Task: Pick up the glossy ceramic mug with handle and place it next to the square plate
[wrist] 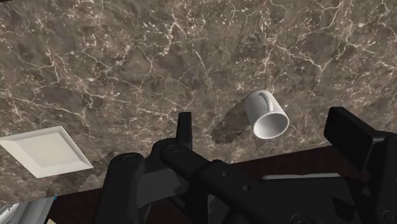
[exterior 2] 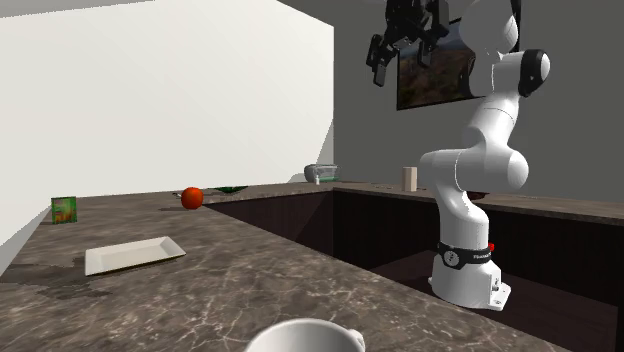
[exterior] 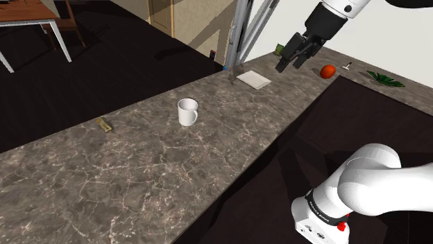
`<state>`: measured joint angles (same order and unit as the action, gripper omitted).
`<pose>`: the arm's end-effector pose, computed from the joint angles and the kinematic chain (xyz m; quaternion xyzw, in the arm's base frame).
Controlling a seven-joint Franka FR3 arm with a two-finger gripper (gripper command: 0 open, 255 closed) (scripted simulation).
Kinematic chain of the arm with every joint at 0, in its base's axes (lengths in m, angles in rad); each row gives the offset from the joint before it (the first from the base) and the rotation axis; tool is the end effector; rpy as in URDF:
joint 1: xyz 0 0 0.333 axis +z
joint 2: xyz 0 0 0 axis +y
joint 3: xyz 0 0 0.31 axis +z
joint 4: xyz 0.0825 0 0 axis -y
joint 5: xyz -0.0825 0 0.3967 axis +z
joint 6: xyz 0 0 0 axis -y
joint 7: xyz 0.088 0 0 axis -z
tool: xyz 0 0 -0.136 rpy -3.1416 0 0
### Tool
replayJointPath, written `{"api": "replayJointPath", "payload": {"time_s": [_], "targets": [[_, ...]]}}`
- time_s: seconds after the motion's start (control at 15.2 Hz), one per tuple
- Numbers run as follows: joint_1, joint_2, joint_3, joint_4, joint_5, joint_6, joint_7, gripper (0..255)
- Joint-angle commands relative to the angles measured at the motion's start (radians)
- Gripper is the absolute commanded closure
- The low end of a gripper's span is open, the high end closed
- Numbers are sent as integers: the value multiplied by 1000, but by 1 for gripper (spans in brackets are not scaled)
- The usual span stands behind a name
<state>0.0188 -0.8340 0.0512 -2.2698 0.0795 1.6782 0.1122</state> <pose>0.3245 0.0384 0.6262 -0.9921 0.0264 -0.1183 0.0308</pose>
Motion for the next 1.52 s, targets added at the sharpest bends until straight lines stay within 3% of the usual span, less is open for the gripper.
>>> {"api": "replayJointPath", "payload": {"time_s": [0.0,0.73,1.45], "targets": [[0,0,0,0,0,0,0,0],[5,346,62,20,16,262,34,0],[9,754,114,185,-17,439,87,0]]}}
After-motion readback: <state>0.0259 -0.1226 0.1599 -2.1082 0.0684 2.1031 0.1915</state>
